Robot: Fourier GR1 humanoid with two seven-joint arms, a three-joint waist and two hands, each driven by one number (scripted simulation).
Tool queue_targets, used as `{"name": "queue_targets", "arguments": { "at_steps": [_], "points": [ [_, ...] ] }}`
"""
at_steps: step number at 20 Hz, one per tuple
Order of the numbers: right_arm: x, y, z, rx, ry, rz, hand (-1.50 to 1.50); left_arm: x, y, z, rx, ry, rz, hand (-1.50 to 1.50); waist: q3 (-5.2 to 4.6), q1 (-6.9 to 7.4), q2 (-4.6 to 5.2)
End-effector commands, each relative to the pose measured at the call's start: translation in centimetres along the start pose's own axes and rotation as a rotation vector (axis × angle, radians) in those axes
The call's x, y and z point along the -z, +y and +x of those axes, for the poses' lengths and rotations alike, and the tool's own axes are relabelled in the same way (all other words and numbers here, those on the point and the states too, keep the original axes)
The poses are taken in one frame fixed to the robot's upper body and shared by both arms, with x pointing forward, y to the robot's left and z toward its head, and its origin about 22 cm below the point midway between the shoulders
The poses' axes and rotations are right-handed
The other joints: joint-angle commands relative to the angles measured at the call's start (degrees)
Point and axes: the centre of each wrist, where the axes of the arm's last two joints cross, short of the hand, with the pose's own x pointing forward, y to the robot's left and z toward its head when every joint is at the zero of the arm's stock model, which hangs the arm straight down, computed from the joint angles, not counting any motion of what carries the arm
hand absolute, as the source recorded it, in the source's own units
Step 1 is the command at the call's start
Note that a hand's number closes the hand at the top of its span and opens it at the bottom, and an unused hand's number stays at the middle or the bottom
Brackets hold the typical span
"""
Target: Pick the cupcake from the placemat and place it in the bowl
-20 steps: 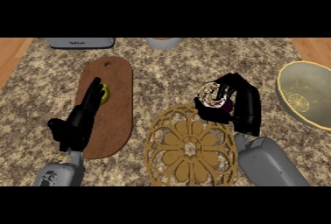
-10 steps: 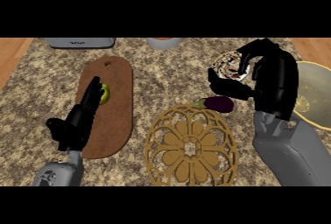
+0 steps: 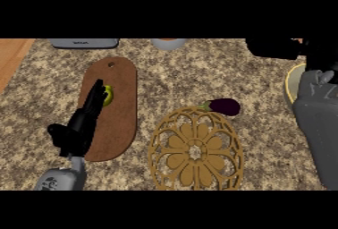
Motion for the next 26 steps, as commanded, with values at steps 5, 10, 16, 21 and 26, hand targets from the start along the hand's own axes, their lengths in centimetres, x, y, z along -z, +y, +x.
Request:
{"name": "queue_targets", "arguments": {
  "at_steps": [5,10,16,21,26],
  "points": [
    [5.8,-1.8,-4.6,-0.201,0.11,-0.042,1.5,-0.4,-0.6,0.1,-0.007,-0.002,-0.008,0.0,0.03,0.29,0.15],
    [6.5,-1.6,-9.5,-0.357,0.116,-0.032,1.5,0.3,0.0,-1.1,-0.013,0.014,0.001,0.0,0.03,-0.03,0.21],
    [8.1,-2.5,-16.6,-0.401,0.188,-0.061,1.5,0.1,-0.2,0.6,-0.01,0.001,-0.012,0.0,0.07,0.12,0.17],
    [8.4,-3.6,-23.3,-0.466,0.208,-0.07,1.5,-0.2,0.9,-0.7,0.001,-0.005,0.0,0.0,0.1,0.33,0.36],
    [9.3,-3.1,-25.3,-0.442,0.286,-0.04,1.5,1.2,-0.2,1.1,0.0,-0.014,-0.003,0.0,0.09,0.53,0.36]
  ]
}}
